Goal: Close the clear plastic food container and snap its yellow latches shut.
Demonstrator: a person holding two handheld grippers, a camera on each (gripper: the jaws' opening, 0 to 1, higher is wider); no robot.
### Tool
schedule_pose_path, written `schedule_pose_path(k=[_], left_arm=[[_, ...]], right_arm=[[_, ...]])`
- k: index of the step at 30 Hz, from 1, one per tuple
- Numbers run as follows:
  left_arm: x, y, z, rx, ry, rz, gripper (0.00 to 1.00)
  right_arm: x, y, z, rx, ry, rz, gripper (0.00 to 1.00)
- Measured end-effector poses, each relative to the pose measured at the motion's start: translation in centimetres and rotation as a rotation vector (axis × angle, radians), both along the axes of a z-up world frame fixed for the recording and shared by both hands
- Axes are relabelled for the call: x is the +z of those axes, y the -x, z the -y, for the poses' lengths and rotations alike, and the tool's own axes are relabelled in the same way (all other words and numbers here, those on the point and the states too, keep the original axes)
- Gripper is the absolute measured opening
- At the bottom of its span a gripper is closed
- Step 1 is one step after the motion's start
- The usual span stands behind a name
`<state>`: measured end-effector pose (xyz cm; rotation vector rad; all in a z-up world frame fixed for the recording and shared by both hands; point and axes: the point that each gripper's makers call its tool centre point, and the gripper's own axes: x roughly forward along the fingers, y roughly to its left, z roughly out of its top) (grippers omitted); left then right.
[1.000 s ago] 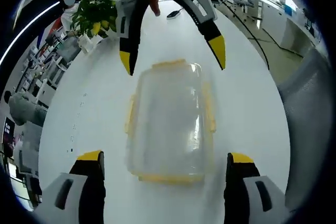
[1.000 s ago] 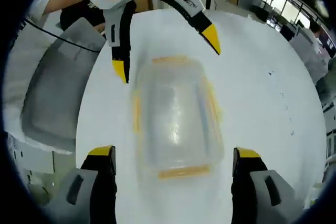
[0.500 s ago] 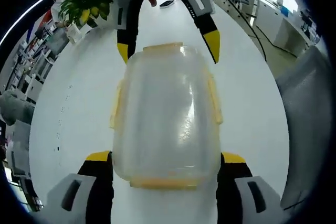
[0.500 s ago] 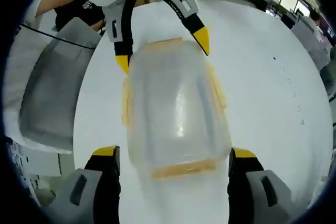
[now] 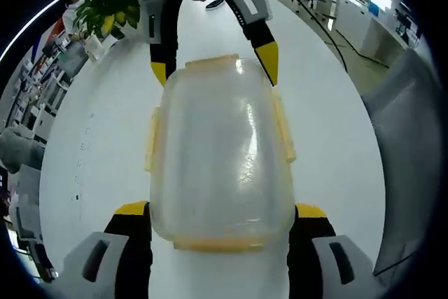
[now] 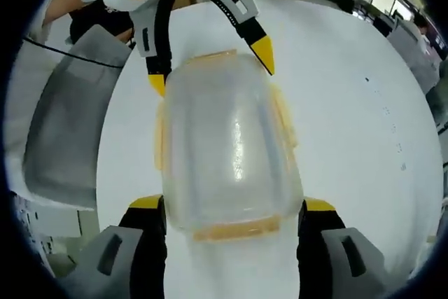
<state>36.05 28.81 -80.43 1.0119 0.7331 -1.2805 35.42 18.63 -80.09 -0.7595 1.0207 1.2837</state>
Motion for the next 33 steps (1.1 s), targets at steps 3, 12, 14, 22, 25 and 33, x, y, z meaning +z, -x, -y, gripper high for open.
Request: schedule_pose_path(k=[3, 12, 14, 22, 25, 33], left_arm=[[-0.1, 0.2, -1.3, 0.002, -0.017, -0.002, 0.77], [-0.2, 1.3, -7.2, 0.007, -0.054, -0.013, 0.78], [-0.2, 1.7, -8.6, 0.006, -0.067, -0.016, 0.78], [-0.4, 3.1, -12.3, 0.052, -0.085, -0.032, 0.78], [-0.5, 3.3, -12.9, 0.059, -0.097, -0.035, 0.79], [-0.6, 2.9, -13.0, 0.05, -0.088, -0.044, 0.79]], right_arm=[[0.0, 0.2, -1.2, 0.001, -0.003, 0.001, 0.74], [-0.6, 1.2, -7.8, 0.004, -0.06, 0.027, 0.77], [-0.5, 1.5, -9.0, 0.004, -0.07, 0.03, 0.77], [-0.7, 2.3, -12.7, 0.045, -0.065, 0.04, 0.78], [-0.9, 2.4, -13.4, 0.05, -0.067, 0.048, 0.78], [-1.0, 2.0, -13.6, 0.057, -0.07, 0.053, 0.79]])
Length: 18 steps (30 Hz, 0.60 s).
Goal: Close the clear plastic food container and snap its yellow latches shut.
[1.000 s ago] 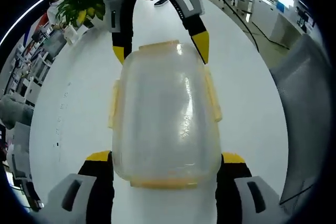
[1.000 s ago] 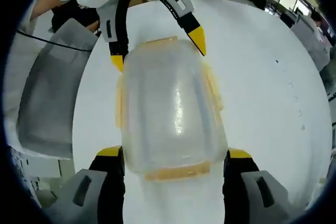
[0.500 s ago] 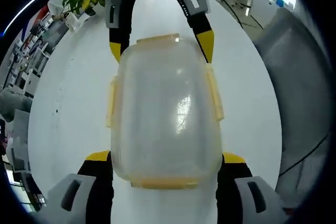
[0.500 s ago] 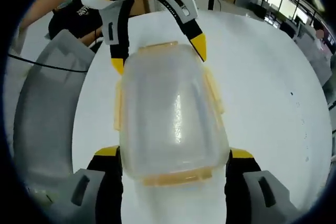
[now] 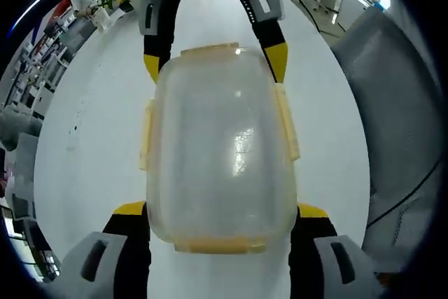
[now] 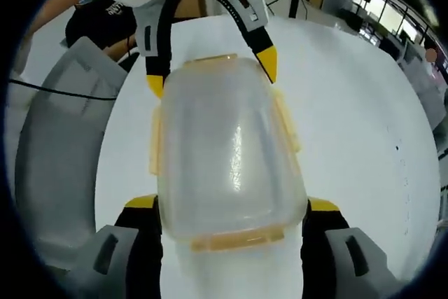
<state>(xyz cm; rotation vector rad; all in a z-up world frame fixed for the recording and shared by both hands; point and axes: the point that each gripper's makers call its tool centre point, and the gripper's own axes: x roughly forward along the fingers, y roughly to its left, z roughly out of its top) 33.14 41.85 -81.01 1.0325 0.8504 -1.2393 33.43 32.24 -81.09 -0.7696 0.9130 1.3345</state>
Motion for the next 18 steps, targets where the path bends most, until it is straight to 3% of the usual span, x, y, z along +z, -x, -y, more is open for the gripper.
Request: schedule_pose_path(k=[10, 18], left_arm=[[-0.2, -3.7, -0.7, -0.021, -0.04, -0.005, 0.79], [-0.2, -6.6, -0.5, -0.016, -0.027, -0.015, 0.8]], right_arm=[[-0.3, -3.3, -1.0, -0.009, -0.02, 0.04, 0.82], [-0.4, -6.6, -0.8, -0.001, -0.015, 0.065, 0.83]])
